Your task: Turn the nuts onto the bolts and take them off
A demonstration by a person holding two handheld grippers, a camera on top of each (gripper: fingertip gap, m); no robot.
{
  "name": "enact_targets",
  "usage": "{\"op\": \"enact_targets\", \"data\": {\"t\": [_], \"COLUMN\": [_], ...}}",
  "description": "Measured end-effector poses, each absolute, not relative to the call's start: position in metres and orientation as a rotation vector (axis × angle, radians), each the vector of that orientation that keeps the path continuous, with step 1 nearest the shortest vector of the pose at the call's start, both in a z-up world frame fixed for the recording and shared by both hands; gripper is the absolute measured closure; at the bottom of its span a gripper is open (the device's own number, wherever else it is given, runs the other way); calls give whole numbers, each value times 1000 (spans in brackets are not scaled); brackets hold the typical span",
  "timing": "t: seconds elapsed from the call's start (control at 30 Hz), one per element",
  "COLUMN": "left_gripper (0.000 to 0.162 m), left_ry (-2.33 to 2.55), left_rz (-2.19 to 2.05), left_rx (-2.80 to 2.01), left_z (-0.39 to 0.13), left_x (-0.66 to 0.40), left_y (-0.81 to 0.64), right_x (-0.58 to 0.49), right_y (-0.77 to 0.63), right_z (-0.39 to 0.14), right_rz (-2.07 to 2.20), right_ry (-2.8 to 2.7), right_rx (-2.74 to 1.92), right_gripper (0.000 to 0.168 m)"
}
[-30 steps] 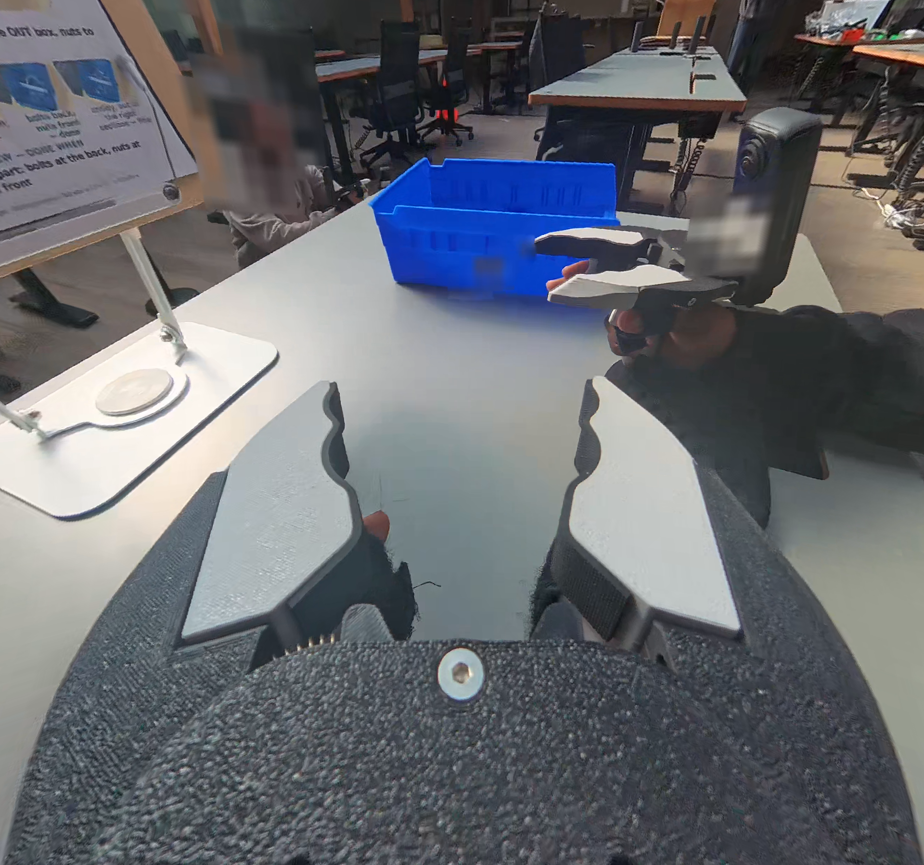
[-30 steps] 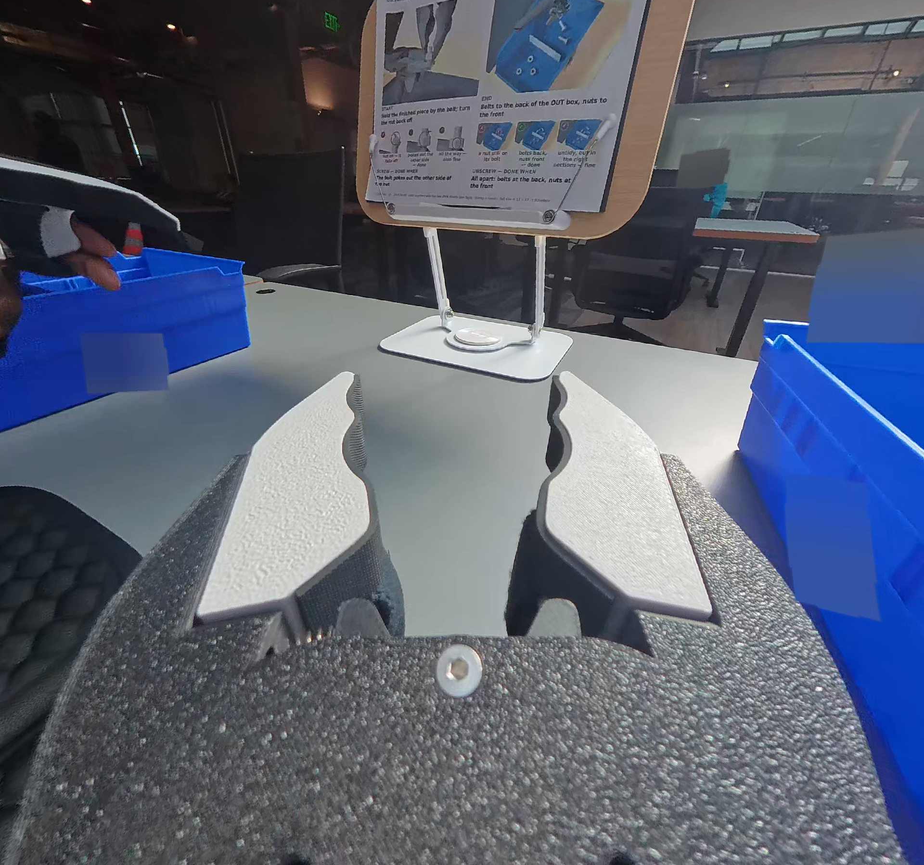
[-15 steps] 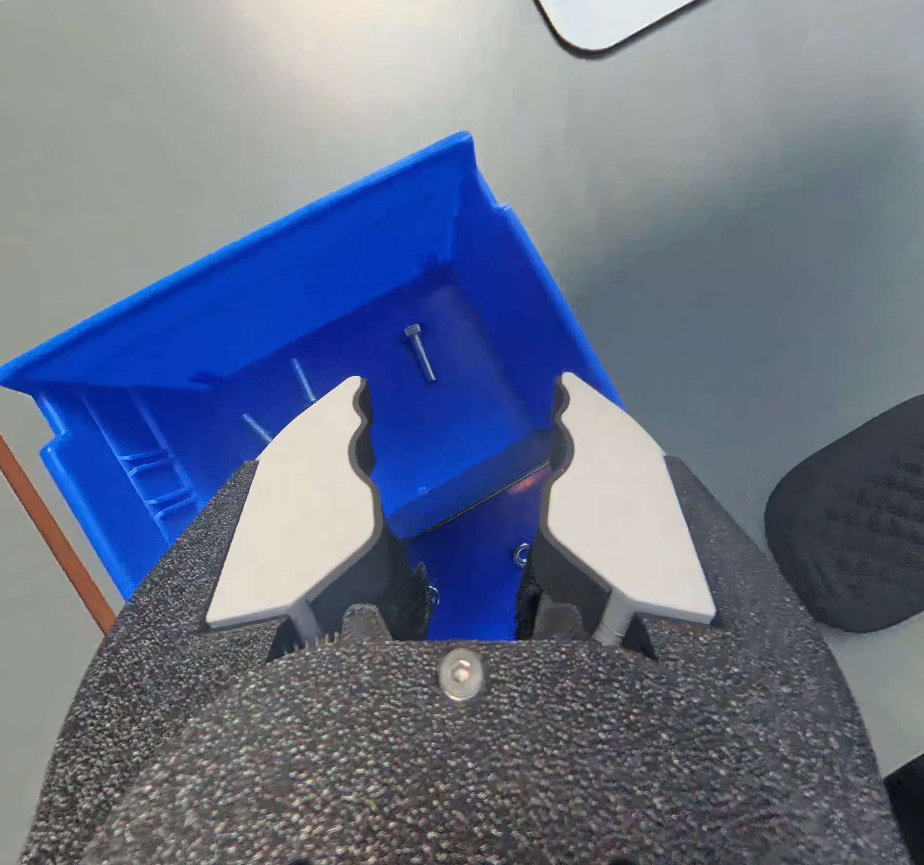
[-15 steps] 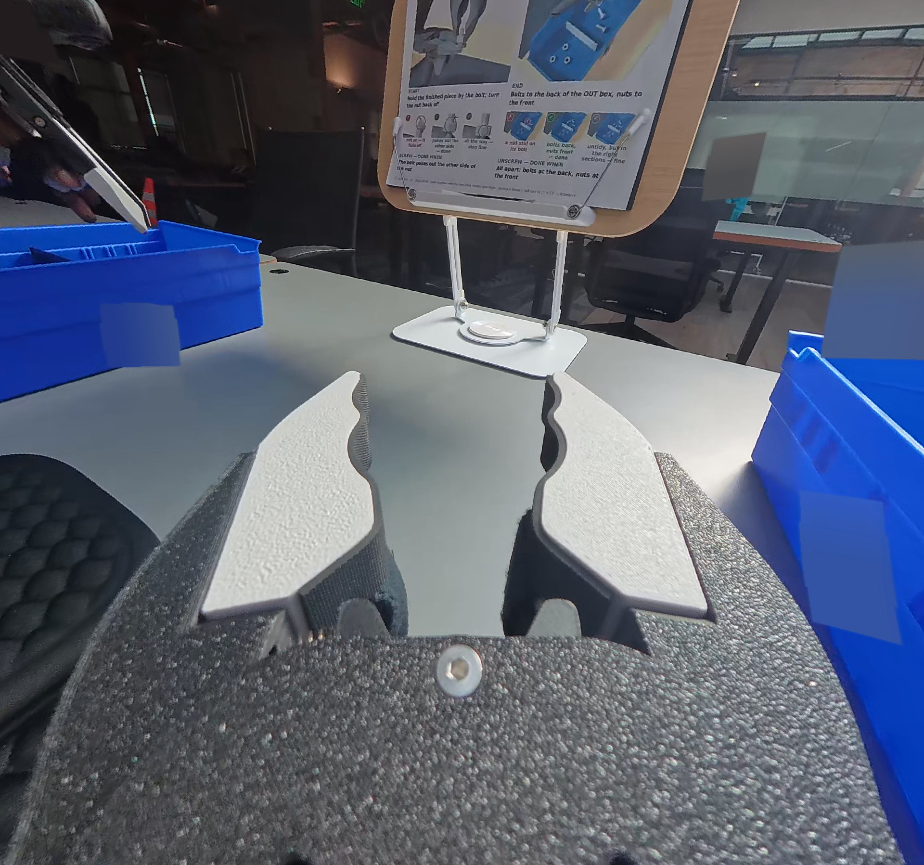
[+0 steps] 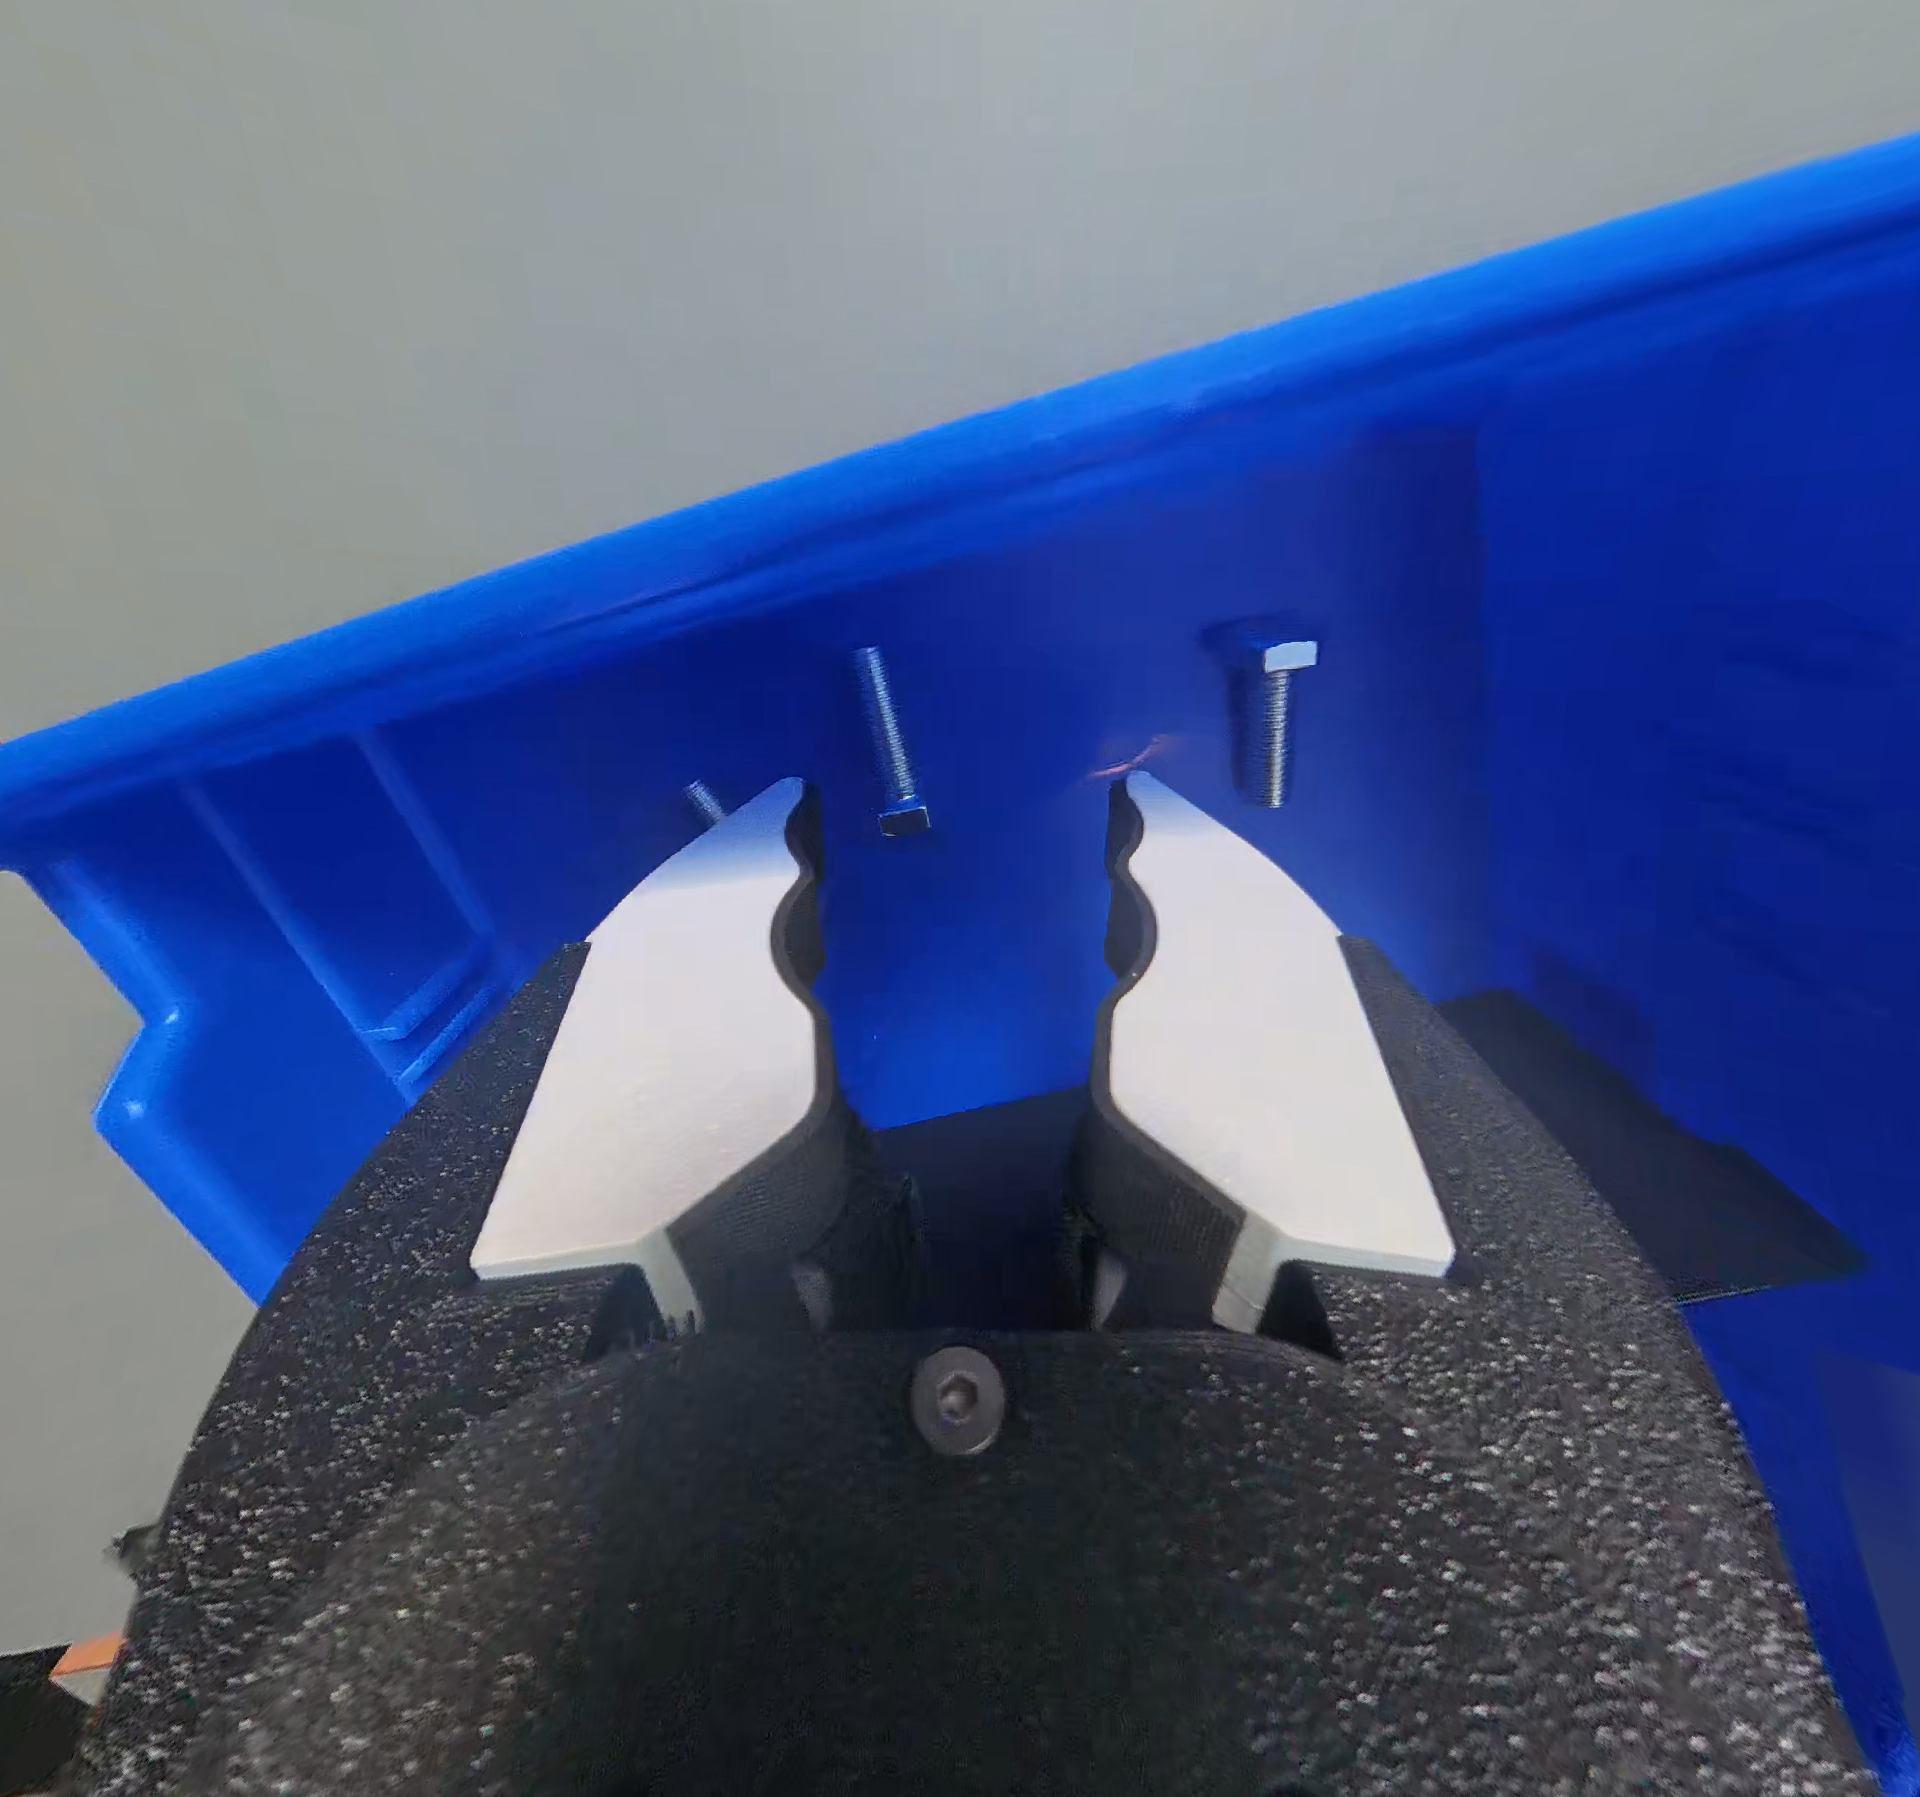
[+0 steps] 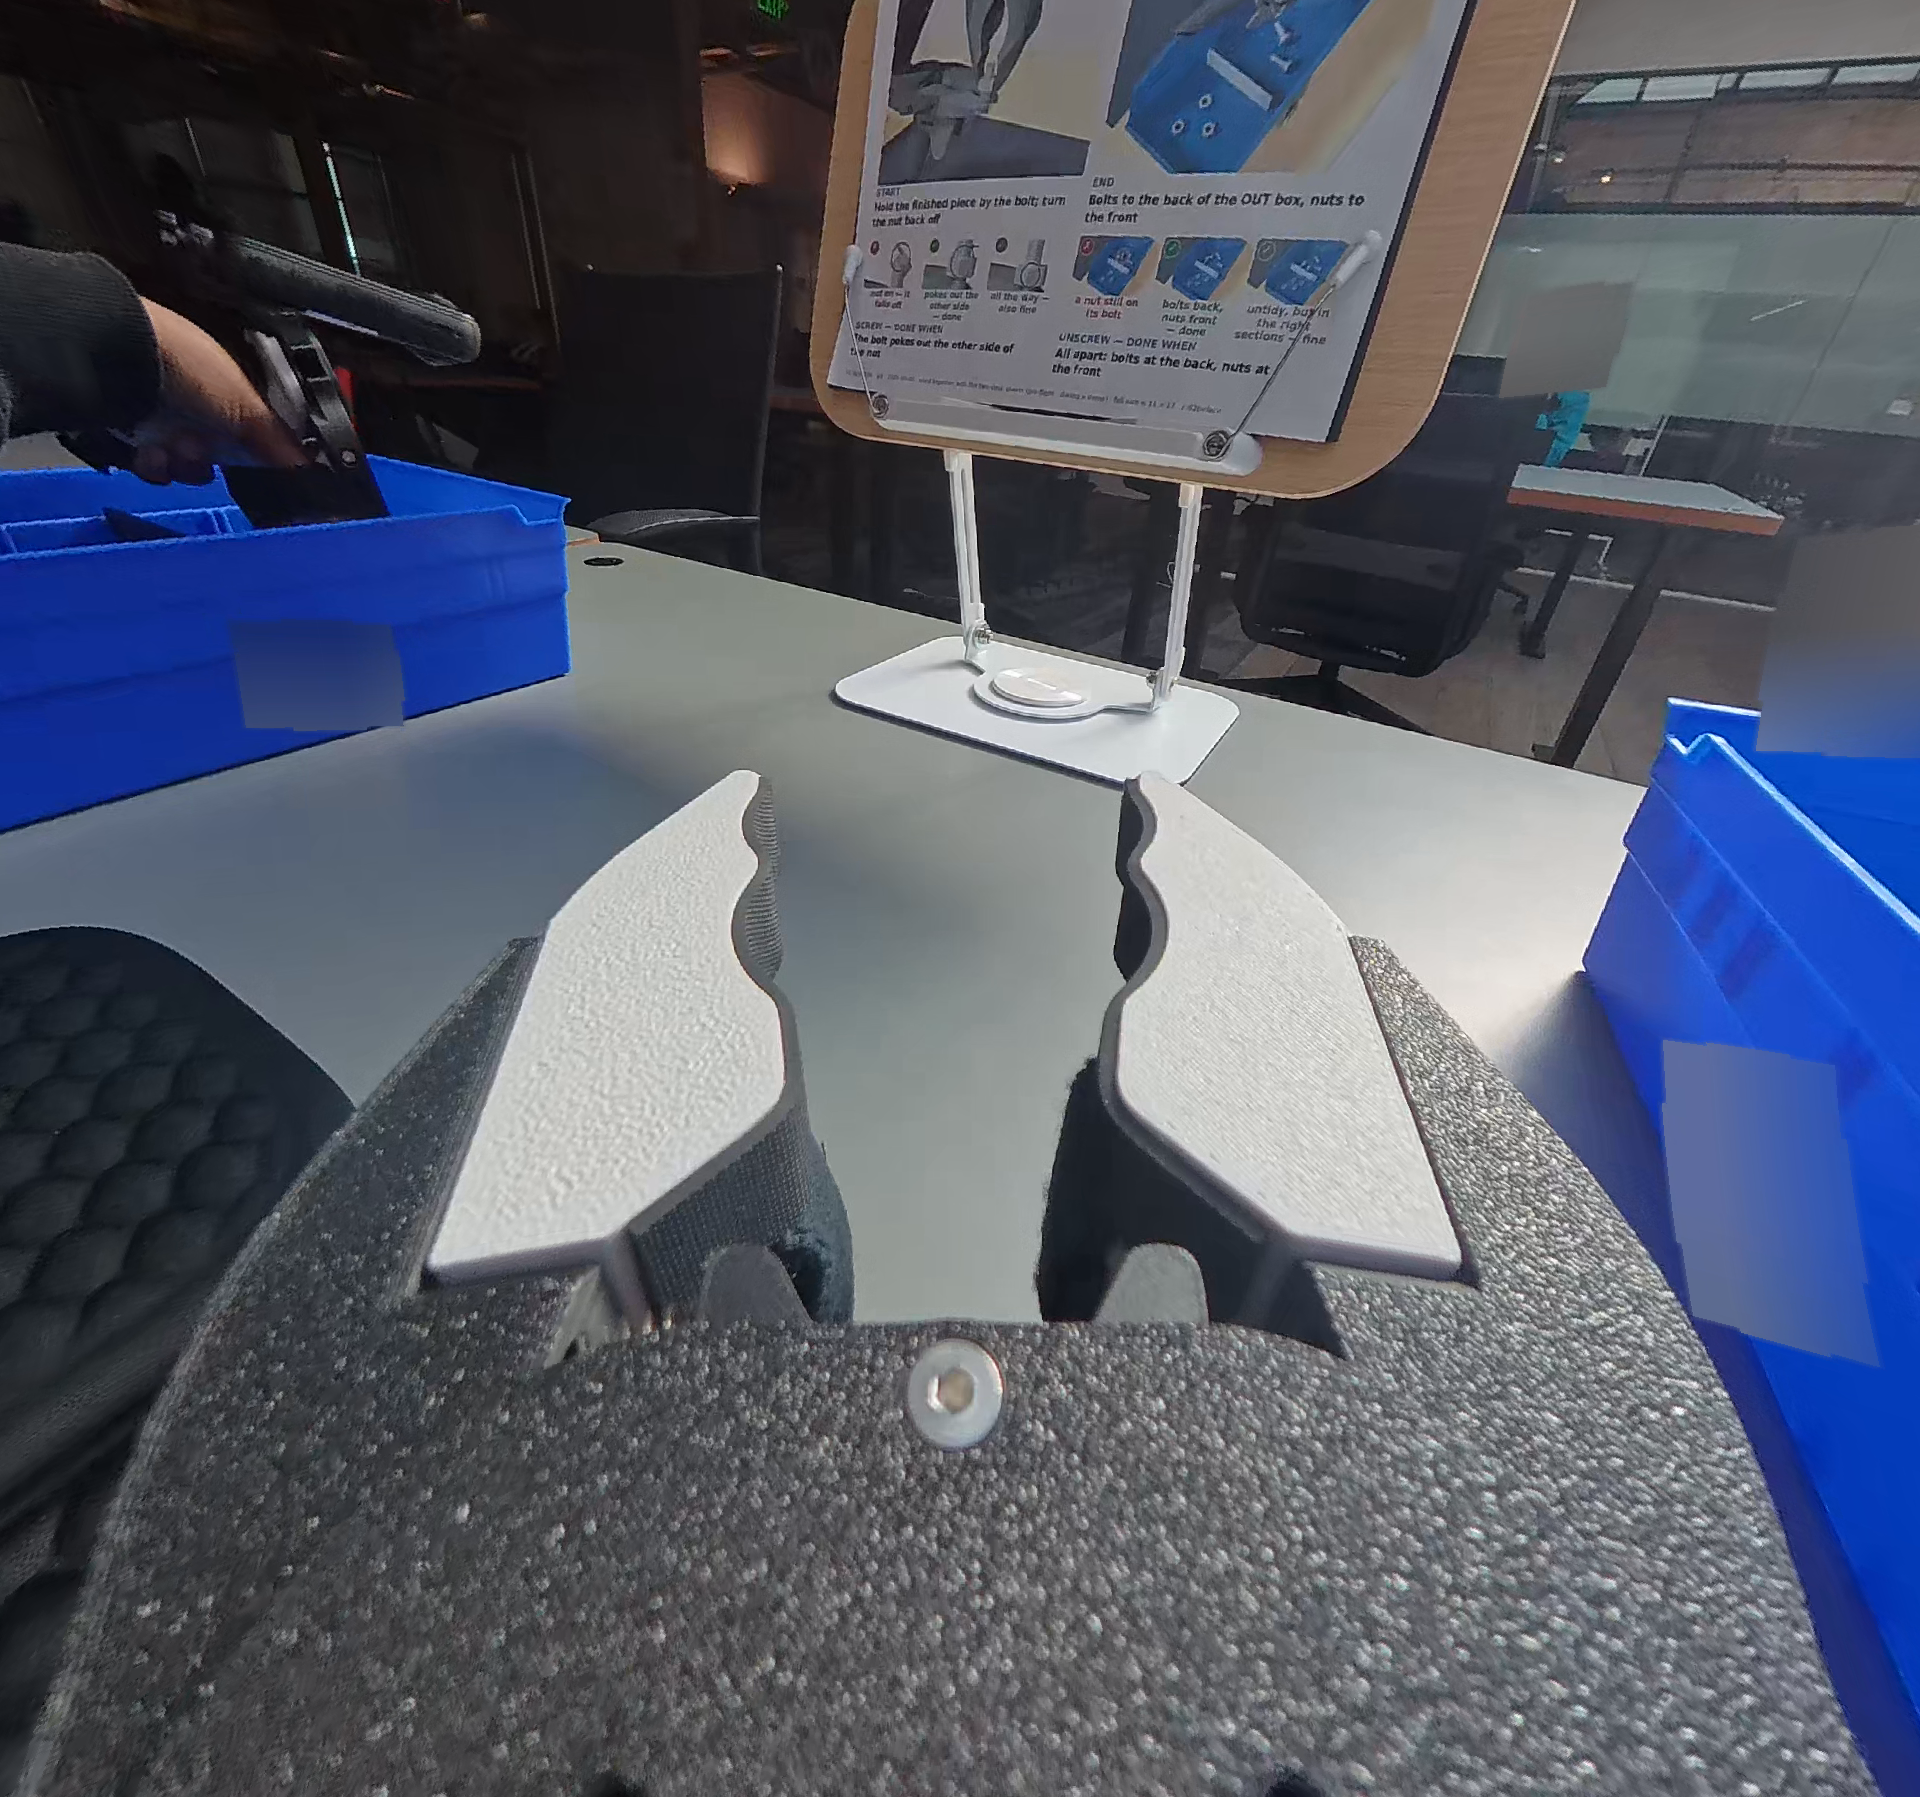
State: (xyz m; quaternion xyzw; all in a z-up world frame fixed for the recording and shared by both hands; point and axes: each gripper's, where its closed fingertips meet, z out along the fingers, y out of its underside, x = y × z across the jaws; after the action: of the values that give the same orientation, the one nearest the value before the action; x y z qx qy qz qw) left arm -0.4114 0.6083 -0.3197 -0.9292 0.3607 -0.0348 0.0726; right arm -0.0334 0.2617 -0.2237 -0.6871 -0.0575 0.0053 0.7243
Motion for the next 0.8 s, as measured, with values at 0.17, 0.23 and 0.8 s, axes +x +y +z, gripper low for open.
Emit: {"op": "enact_targets", "data": {"t": [0.17, 0.23, 0.8], "left_gripper": [114, 118, 143], "left_ry": [1093, 1083, 1102], "left_rz": [44, 60, -40], "left_rx": [-2829, -2845, -2663], "left_z": [-332, -336, -293], "left_x": [-427, -429, -419], "left_y": [614, 613, 604], "right_x": [-34, -33, -35], "right_y": [262, 262, 263], "right_z": [-223, -223, -225], "right_rz": [16, 17, 13], "right_ry": [-128, -125, -137], "right_rx": [-1514, -1514, -1526], "right_gripper": [106, 106, 108]}}
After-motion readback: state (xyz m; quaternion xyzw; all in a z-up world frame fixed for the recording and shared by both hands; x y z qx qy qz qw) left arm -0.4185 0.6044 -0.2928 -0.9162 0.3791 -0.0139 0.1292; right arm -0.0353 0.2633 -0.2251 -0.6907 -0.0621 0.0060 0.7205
